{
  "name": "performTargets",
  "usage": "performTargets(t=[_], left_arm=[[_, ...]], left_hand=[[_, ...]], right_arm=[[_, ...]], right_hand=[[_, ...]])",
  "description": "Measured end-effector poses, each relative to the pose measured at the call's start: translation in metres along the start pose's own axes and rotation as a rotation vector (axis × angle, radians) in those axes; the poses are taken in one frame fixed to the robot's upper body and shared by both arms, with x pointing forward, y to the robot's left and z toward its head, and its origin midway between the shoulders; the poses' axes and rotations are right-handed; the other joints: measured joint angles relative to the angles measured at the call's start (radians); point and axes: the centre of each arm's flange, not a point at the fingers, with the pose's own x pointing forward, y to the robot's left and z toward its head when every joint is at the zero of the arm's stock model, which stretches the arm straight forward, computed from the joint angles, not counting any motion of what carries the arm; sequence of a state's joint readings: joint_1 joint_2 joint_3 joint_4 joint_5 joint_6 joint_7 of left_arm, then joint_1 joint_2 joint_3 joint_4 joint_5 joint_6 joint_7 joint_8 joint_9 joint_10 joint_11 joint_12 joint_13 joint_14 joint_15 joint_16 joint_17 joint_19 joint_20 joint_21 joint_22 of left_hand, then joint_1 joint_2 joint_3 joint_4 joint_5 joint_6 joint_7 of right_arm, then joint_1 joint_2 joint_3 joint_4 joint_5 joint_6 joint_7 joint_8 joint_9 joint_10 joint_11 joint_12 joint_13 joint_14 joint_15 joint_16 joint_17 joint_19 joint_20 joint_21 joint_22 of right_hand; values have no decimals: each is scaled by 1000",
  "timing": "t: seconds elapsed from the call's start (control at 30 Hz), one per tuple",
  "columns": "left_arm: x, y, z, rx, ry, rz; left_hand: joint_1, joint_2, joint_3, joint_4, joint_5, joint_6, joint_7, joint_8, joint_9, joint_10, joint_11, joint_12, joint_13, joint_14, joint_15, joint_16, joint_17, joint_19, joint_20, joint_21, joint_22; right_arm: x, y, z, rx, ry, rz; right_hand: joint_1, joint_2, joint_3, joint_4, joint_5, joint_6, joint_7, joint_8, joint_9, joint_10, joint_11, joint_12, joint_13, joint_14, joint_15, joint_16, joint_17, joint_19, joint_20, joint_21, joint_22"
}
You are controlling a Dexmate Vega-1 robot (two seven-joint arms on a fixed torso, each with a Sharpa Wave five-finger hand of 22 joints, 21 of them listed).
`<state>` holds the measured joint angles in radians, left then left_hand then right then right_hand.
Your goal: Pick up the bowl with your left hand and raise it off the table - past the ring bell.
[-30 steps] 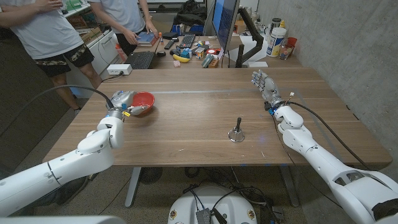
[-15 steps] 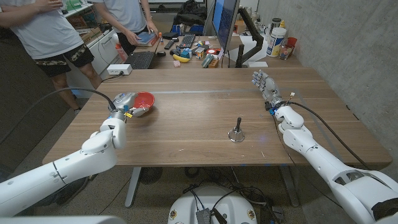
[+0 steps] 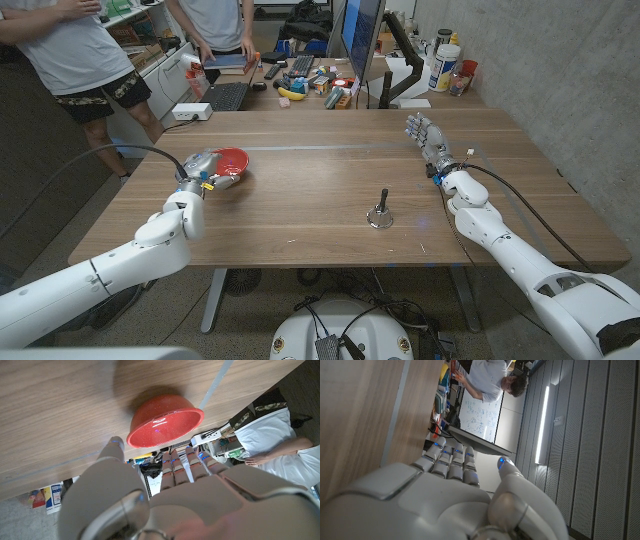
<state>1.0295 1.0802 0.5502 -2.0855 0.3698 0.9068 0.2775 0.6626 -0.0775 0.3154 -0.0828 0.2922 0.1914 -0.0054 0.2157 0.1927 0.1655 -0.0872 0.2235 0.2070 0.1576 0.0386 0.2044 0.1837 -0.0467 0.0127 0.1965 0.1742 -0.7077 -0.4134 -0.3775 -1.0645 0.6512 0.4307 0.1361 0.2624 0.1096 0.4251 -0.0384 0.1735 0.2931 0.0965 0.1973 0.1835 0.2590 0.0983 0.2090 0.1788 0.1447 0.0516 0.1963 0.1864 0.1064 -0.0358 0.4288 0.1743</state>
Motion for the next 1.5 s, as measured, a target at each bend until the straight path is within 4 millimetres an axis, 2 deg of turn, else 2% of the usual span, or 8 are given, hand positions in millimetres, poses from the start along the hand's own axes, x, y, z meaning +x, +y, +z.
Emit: performTargets(t=[1.5], left_arm=[[14,-22,3,0,9,-54]], left_hand=[[0,0,-4,4,4,4,-4,0,0,4,-4,0,0,0,0,-6,0,0,0,0,0]], right_arm=[[1,1,-4,3,3,1]], right_hand=[[-5,-5,0,0,0,0,0,0,0,0,0,0,0,0,0,0,0,7,0,-15,0]])
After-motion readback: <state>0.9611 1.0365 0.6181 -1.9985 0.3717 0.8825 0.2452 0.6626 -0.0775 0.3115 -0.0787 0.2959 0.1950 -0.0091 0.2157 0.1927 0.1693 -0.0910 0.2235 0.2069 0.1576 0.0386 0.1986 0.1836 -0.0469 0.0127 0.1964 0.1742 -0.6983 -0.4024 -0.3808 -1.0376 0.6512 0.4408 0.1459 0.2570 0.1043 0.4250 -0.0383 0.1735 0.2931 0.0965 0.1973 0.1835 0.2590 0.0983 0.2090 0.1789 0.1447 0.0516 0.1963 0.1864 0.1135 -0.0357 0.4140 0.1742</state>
